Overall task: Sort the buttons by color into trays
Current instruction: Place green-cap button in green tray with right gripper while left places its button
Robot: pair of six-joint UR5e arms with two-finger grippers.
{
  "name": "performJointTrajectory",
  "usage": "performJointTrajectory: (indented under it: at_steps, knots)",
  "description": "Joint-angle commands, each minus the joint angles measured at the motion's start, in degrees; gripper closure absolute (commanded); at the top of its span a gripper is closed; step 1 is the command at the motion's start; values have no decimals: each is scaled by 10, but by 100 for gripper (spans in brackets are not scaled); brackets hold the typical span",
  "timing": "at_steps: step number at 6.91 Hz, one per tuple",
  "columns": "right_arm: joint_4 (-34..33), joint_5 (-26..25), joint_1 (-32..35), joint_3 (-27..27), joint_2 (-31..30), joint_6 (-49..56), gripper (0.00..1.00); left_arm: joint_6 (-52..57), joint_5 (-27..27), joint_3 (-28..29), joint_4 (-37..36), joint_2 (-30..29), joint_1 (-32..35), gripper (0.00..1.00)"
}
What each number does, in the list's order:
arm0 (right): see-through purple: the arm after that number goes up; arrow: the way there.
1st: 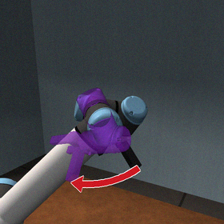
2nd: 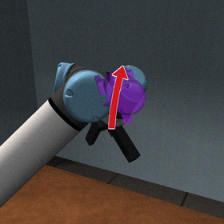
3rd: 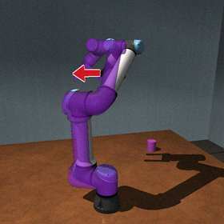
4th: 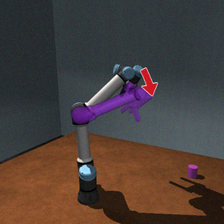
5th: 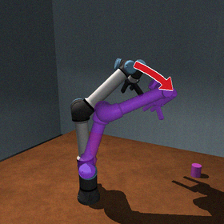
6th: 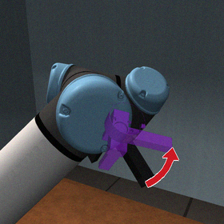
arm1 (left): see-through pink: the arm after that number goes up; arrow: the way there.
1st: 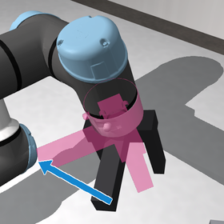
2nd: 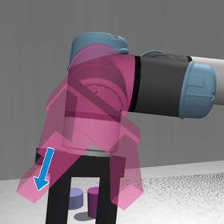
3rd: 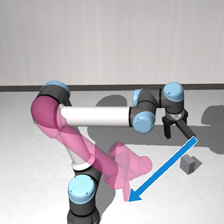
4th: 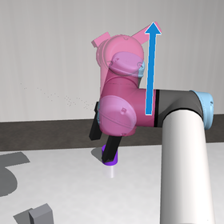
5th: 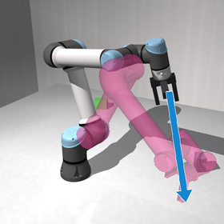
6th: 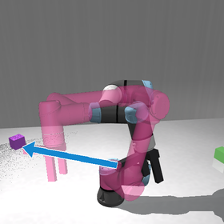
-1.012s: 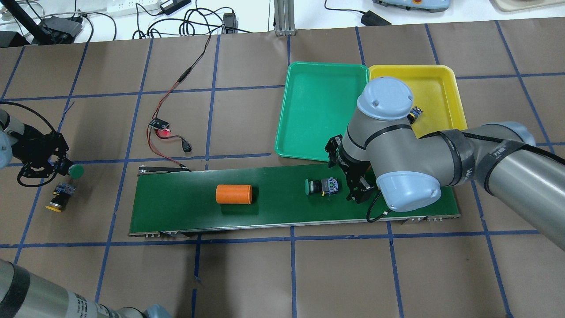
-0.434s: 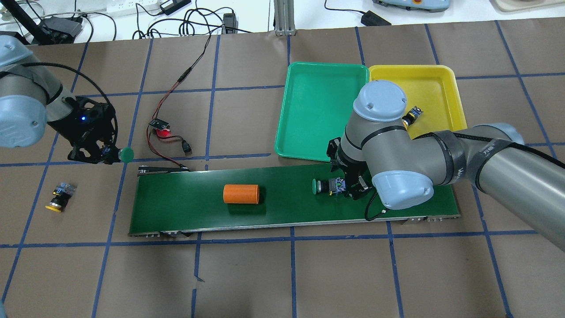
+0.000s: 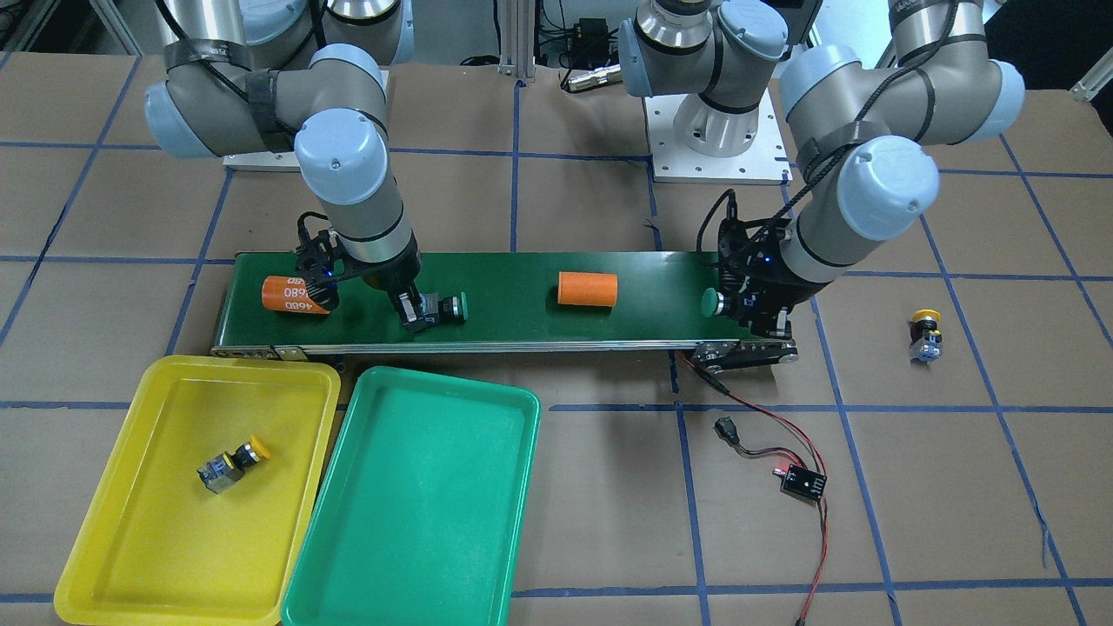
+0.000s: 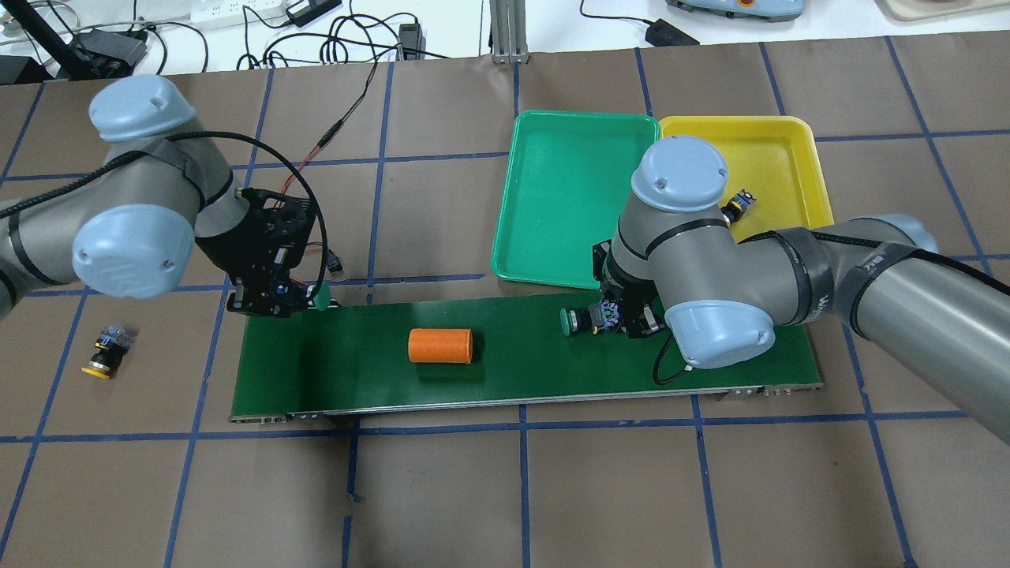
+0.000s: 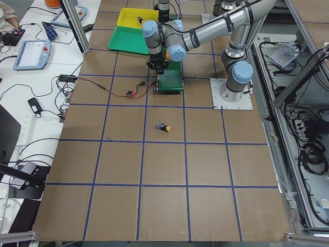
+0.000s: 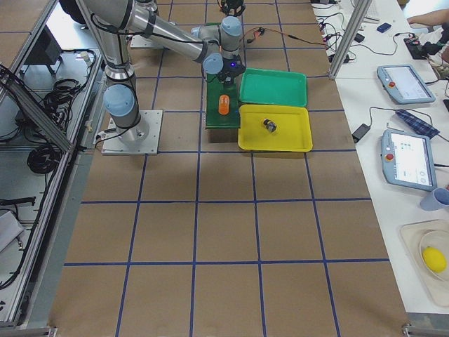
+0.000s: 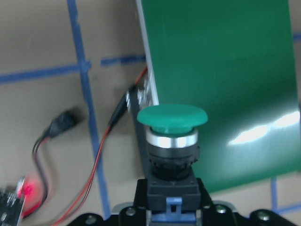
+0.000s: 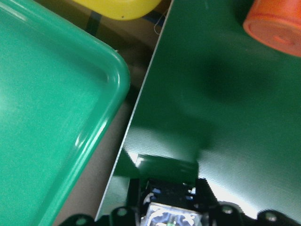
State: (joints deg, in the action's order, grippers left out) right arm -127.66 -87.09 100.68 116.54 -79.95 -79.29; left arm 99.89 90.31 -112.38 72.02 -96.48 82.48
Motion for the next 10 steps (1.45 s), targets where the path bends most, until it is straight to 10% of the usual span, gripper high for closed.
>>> performJointTrajectory:
  at_steps: [1, 2, 3, 10]
  knots:
    - [-29, -40, -3, -15, -2, -17, 100, -31, 0, -68, -37, 21, 11, 83]
    - [-31, -39, -11, -46, 4, -11, 100, -32, 0, -89, -67, 25, 11, 32]
    - [-29, -40, -13, -94, 37, -10, 100, -32, 1, -89, -77, 28, 10, 3]
    - [-43, -20, -15, -179, 145, 26, 100, -103, -3, -81, -170, -8, -330, 0]
